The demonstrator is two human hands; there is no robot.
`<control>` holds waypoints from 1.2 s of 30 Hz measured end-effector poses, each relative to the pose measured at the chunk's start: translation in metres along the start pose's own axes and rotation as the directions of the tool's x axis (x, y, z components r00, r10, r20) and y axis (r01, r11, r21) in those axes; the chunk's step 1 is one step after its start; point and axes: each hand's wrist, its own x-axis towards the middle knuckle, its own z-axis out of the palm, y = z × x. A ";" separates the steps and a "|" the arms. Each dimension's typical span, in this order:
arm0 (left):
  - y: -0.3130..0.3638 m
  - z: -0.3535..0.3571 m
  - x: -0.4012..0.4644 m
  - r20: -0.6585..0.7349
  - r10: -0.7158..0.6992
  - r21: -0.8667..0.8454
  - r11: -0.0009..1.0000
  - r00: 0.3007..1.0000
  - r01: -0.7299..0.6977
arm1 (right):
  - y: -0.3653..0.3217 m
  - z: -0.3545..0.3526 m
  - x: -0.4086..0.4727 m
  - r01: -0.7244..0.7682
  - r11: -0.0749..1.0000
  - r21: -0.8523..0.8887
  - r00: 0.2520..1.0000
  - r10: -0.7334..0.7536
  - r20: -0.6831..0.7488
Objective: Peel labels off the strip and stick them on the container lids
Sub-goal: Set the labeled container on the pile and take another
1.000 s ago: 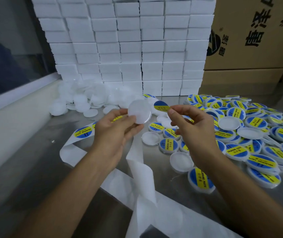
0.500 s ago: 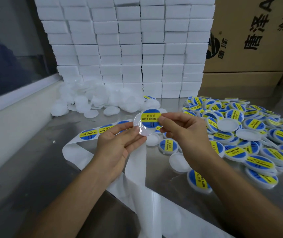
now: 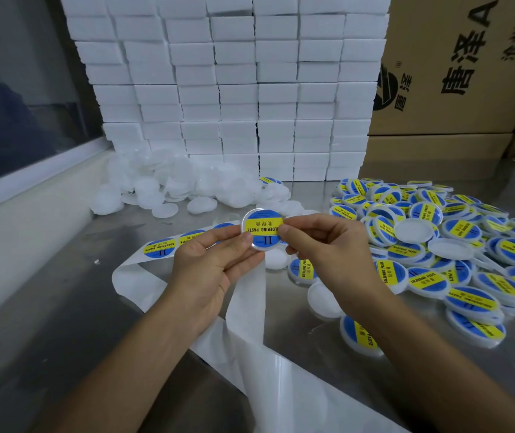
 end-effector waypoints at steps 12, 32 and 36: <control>0.000 0.001 -0.002 -0.008 0.020 0.046 0.999 1.000 -0.020 | 0.001 -0.001 0.000 0.019 0.999 -0.040 1.000 -0.019 0.005; -0.005 0.006 -0.005 0.212 0.110 0.077 0.989 0.971 -0.129 | 0.010 0.007 -0.003 0.198 0.915 -0.352 0.980 -0.196 0.041; -0.007 0.008 -0.008 0.271 0.082 0.074 0.992 0.959 -0.106 | 0.005 0.004 -0.001 0.152 0.974 -0.171 0.988 -0.152 0.009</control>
